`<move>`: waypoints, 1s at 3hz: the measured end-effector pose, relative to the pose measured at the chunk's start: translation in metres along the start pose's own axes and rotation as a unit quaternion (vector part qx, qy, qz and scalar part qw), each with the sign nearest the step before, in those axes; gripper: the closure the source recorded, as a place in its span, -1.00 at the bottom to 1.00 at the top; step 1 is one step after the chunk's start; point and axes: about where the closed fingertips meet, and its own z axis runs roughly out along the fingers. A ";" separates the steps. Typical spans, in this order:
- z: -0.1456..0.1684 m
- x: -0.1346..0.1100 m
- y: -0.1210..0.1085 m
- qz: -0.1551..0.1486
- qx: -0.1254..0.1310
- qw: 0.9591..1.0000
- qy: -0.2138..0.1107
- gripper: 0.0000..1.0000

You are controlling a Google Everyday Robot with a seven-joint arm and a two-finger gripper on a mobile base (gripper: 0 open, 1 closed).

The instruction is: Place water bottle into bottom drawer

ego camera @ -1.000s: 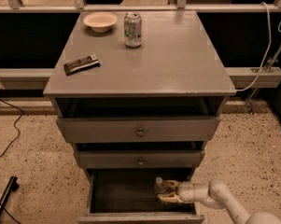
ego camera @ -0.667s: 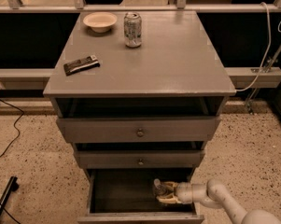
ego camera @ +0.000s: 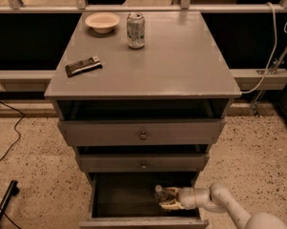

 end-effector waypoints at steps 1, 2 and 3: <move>0.000 -0.001 0.000 -0.004 0.001 1.000 0.005 0.63; 0.003 -0.001 0.001 -0.003 -0.001 1.000 0.004 0.17; 0.005 -0.001 0.003 -0.003 -0.003 1.000 0.002 -0.30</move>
Offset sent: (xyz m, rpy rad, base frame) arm -0.0002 0.0000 0.0006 -0.0103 -0.0072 0.0006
